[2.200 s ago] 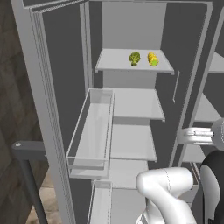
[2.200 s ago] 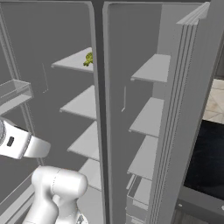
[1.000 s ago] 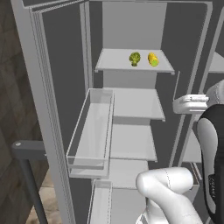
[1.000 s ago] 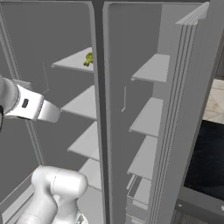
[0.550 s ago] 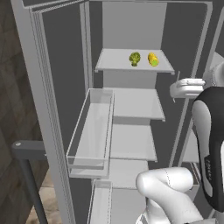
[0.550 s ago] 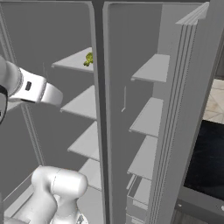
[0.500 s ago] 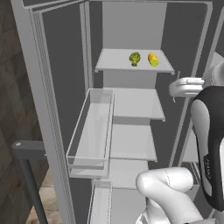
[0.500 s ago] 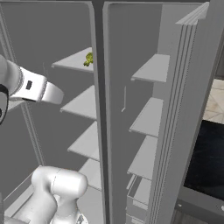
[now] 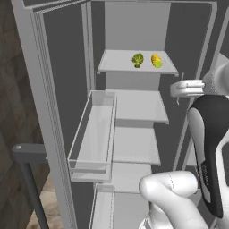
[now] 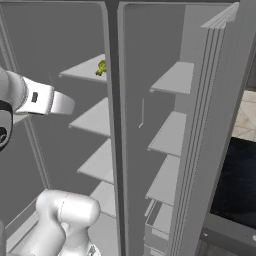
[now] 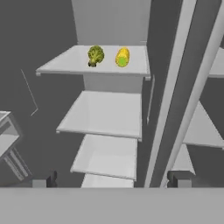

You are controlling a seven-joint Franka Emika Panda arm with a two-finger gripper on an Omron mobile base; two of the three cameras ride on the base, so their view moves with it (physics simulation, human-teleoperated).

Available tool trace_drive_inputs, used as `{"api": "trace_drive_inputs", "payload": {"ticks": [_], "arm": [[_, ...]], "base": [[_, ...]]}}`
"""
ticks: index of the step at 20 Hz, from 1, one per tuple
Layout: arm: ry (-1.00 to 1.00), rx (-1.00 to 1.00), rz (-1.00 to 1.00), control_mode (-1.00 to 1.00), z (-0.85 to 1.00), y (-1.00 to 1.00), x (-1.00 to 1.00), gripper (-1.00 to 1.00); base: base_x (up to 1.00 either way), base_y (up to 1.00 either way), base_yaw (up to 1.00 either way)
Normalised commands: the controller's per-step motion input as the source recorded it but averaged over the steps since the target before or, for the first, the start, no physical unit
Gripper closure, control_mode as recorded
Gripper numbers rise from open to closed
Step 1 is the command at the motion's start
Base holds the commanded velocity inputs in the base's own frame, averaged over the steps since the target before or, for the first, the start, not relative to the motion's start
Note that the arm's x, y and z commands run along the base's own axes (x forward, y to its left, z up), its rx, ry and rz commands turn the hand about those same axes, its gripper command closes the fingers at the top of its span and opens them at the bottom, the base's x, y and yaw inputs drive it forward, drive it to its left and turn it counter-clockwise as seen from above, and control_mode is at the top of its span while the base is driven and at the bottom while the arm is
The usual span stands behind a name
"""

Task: Gather the corn and broccoli from the fridge and place them on a tray on the dining counter. Then gather the steak and fish from the fridge and place them on the other tray.

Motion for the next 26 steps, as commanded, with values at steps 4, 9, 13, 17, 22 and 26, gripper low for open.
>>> {"api": "trace_drive_inputs", "payload": {"ticks": [4,9,13,17,22,26], "arm": [[-0.16,-0.06,0.00,-1.00,0.00,-0.01,0.31,-1.00],[-0.10,-0.02,0.00,-1.00,0.13,-0.03,0.39,-1.00],[0.00,0.00,0.00,-1.00,0.27,-0.01,0.37,-1.00],[0.00,0.00,0.00,-1.00,0.24,0.00,0.26,-1.00],[0.00,0.00,0.00,-1.00,0.01,0.00,0.61,-1.00],[0.00,0.00,0.00,-1.00,0.00,0.00,0.55,-1.00]], "base": [[0.00,0.00,0.00],[0.00,0.00,0.00],[0.00,0.00,0.00],[0.00,0.00,0.00],[0.00,0.00,0.00],[0.00,0.00,0.00]]}}
